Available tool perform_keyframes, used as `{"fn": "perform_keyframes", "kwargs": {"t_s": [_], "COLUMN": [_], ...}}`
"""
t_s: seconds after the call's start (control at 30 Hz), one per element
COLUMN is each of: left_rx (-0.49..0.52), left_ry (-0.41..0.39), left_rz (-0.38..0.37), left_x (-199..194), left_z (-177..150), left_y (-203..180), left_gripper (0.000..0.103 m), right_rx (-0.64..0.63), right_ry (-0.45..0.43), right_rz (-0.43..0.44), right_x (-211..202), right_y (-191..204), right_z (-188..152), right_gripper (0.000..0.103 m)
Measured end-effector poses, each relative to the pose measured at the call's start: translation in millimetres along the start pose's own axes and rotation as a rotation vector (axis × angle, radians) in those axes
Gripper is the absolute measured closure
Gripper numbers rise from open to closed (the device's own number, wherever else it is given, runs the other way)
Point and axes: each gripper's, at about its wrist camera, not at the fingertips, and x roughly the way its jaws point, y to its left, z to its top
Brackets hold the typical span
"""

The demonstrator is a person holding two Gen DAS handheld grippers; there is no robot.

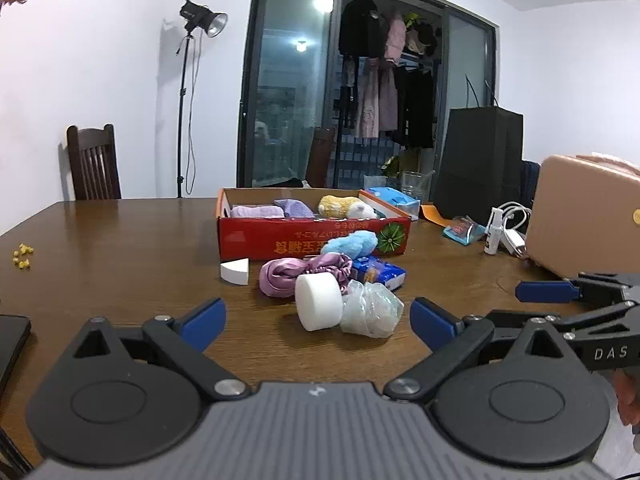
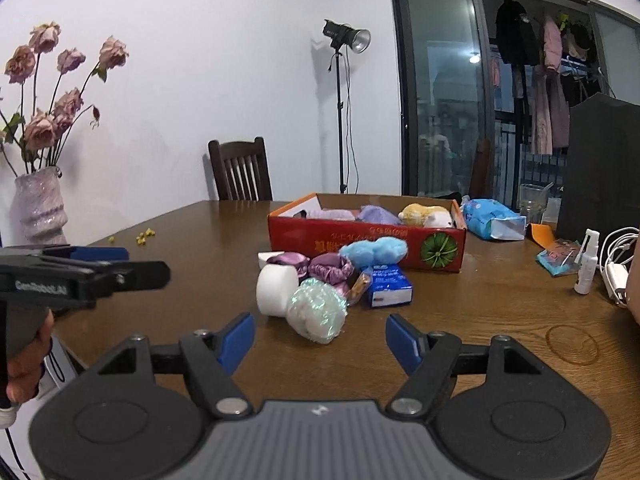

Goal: Organize soft objects
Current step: 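Withdraw both grippers from the box back over the pile, then grasp the white foam roll with the left gripper while the right grasps the small clear bag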

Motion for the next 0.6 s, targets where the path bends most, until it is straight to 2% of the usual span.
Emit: {"fn": "perform_keyframes", "kwargs": {"t_s": [0.2, 0.37, 0.5, 0.6], "left_rx": [-0.023, -0.075, -0.097, -0.102], "left_ry": [0.021, 0.1, 0.113, 0.095], "left_rz": [-0.05, -0.007, -0.023, 0.007], "left_x": [23, 73, 99, 115], "left_z": [-6, -7, 2, 15], "left_y": [1, 7, 10, 17], "left_gripper": [0.002, 0.017, 0.017, 0.017], "right_rx": [0.034, 0.06, 0.085, 0.096], "right_ry": [-0.003, 0.048, 0.04, 0.044], "right_rz": [0.005, -0.001, -0.028, -0.047], "right_x": [10, 48, 74, 96], "right_y": [-8, -17, -29, -41], "right_z": [-1, -5, 2, 13], "right_gripper": [0.031, 0.032, 0.037, 0.04]}}
